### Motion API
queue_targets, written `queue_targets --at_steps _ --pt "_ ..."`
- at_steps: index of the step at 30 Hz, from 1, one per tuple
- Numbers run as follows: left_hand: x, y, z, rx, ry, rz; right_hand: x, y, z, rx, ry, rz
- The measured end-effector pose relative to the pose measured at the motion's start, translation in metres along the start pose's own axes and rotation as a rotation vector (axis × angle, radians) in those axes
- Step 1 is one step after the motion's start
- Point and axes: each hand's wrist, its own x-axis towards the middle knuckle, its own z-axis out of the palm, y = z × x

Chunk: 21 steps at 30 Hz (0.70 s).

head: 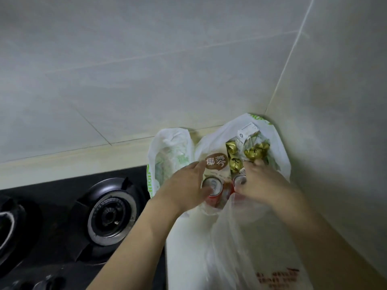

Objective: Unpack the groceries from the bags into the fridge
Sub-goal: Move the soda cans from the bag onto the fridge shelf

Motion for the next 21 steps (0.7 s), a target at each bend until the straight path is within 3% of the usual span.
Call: queue_targets --at_steps 14,21 --pt "0.031 -0.008 0.034 0.024 -0.062 -0.038 0.026 -0.005 0.022 -0.042 -0.094 0.061" --pt "0.039 -0.013 0.048 0.028 -0.06 -0.056 0.029 0.001 0.031 0.019 -0.057 0.03"
